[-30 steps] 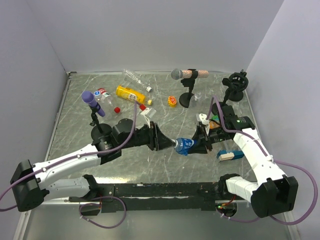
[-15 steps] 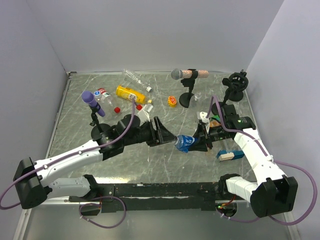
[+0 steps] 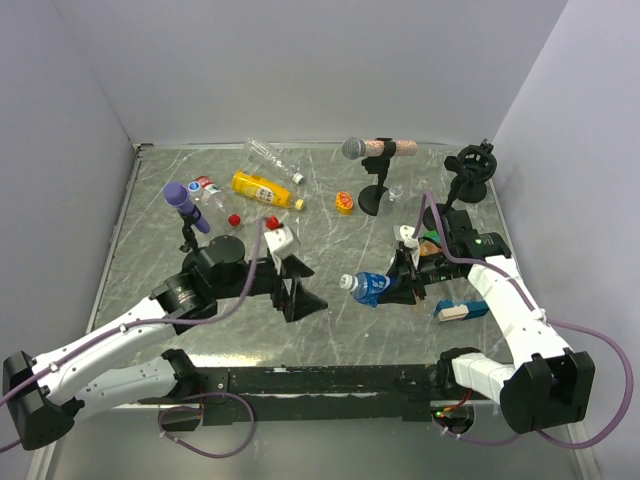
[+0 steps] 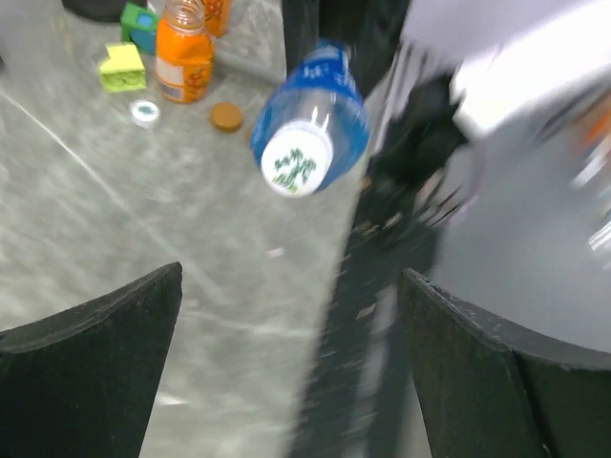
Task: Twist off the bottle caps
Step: Unscrew the bottle cap from the plastic bottle.
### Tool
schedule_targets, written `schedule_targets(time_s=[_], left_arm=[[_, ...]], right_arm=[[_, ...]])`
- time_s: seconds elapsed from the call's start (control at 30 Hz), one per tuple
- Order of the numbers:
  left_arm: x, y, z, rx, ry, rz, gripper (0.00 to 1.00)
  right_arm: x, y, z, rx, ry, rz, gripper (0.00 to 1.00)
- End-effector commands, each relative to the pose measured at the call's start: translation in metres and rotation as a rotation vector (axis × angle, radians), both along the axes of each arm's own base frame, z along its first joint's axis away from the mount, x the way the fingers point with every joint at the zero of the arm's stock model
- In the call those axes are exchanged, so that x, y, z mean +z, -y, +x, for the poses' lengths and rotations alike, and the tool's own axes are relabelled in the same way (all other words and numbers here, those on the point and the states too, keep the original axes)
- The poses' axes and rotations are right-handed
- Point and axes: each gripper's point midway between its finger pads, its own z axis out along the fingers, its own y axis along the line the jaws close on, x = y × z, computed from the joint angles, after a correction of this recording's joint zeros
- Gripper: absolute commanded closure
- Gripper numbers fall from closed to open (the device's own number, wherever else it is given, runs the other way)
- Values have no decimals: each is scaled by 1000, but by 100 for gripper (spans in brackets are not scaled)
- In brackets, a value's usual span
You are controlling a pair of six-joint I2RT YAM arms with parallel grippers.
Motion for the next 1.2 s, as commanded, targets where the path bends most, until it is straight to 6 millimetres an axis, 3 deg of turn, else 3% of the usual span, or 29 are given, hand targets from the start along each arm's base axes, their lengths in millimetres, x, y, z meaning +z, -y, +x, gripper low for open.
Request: schedule_targets(time_s=[0.0,0.1,0.3,0.67,0.9,1.07,1.17], left_arm=[[-3,-2,-1,-242,515,111,3],[8,11,3,-298,631,72,3],[21,35,14,-336,648,42,1],[21,49,2,-428,590,4,30],[18,63,1,-427,605,5,36],[11,69,4,-415,596,36,57],[14,67,3,-406,587,31,75]], right_arm=[[10,-3,-6,45,40,57,84],[8,-3,-8,48,43,54,84],[7,-4,-8,56,30,59,84],[6,-3,-7,55,19,58,84],[8,-4,-8,57,20,61,84],[7,-4,-8,57,19,61,84],[7,-4,-7,56,19,58,84]])
